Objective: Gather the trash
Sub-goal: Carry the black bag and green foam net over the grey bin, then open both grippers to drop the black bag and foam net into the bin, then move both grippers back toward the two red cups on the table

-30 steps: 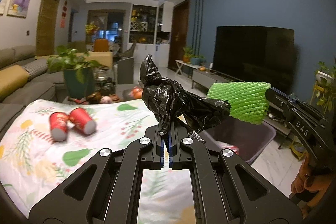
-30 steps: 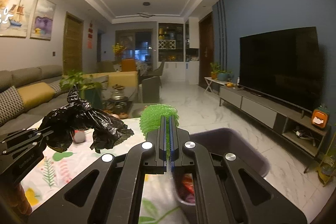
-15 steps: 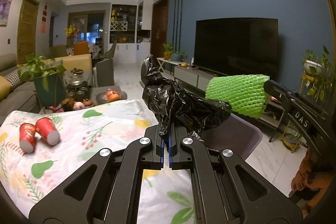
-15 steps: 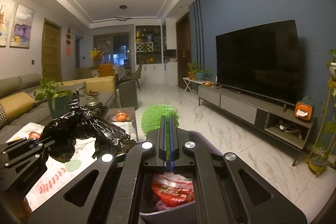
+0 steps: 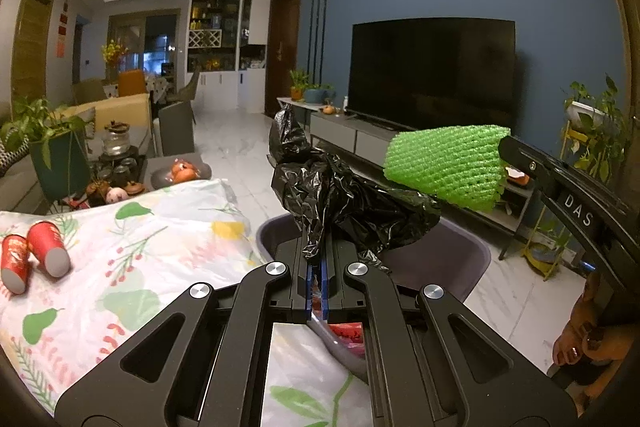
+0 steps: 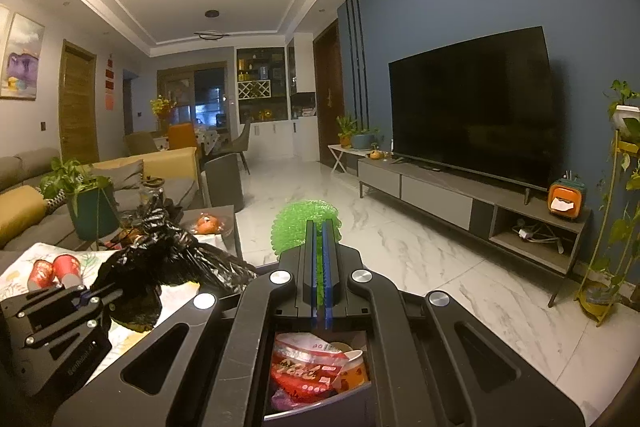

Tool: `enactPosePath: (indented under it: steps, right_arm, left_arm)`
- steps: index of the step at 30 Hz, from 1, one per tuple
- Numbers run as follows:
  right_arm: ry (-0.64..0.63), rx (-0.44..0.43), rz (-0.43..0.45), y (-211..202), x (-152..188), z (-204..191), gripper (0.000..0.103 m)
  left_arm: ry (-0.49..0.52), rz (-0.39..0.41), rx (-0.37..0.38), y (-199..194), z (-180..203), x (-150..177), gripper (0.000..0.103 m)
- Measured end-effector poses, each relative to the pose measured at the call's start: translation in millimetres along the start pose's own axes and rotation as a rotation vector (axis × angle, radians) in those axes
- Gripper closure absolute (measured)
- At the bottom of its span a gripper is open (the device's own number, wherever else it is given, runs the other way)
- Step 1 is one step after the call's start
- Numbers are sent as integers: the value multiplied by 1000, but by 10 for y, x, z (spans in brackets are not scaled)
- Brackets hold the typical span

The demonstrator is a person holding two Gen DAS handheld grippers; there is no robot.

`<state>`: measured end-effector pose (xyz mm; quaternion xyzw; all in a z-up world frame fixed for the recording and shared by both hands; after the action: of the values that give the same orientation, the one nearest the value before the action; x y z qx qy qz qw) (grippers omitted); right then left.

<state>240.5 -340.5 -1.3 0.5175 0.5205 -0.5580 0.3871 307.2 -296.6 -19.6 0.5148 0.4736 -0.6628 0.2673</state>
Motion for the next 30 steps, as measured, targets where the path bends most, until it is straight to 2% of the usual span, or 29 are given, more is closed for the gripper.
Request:
enactPosePath:
  steps: [9, 12, 13, 14, 15, 16, 17, 19, 20, 23, 25, 30]
  right_arm:
    - [19, 2, 1, 138, 13, 21, 100]
    - [26, -2, -1, 185, 31, 42, 100]
    - [26, -5, -2, 194, 33, 25, 100]
    - [26, -3, -5, 205, 41, 16, 100]
    - [29, -9, -12, 226, 54, 14, 99]
    - [33, -17, -13, 237, 61, 9, 95]
    - [35, -19, -16, 247, 70, 10, 90]
    - [39, -10, -20, 260, 85, 25, 66]
    - [43, -9, -21, 264, 91, 33, 62]
    - [54, -2, -28, 260, 116, 53, 59]
    - [61, 0, -27, 238, 132, 55, 50]
    - [70, -5, -21, 141, 152, -16, 37]
  left_arm:
    - [5, -18, 36, 182, 106, 54, 101]
    - [-14, -20, 58, 213, 82, 50, 97]
    - [-19, -24, 62, 231, 69, 61, 89]
    - [-22, -27, 54, 249, 44, 76, 70]
    - [-25, -24, 49, 267, 26, 90, 57]
    - [-35, -13, 46, 262, -12, 102, 38]
    - [-52, 5, 45, 242, -68, 110, 36]
    - [-60, 5, 32, 230, -133, 121, 33]
    - [-65, 4, 21, 223, -174, 130, 30]
    - [-94, 8, -7, 168, -342, 158, 24]
    - [-120, 10, -33, 117, -464, 183, 20]
    - [-167, 4, -92, -60, -744, 279, 17]
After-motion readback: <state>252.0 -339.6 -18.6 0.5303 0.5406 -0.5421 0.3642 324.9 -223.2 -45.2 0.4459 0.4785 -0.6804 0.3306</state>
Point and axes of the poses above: each gripper's, at about its wrist camera, not at the fingertips, and y roughly the way its jaws point, z to its right, x to its underside, the point moved 7 cm from there along y, roughly the way its jaws point, and after that the axes turned 7 degrees about -x, right-handed, at the moved point
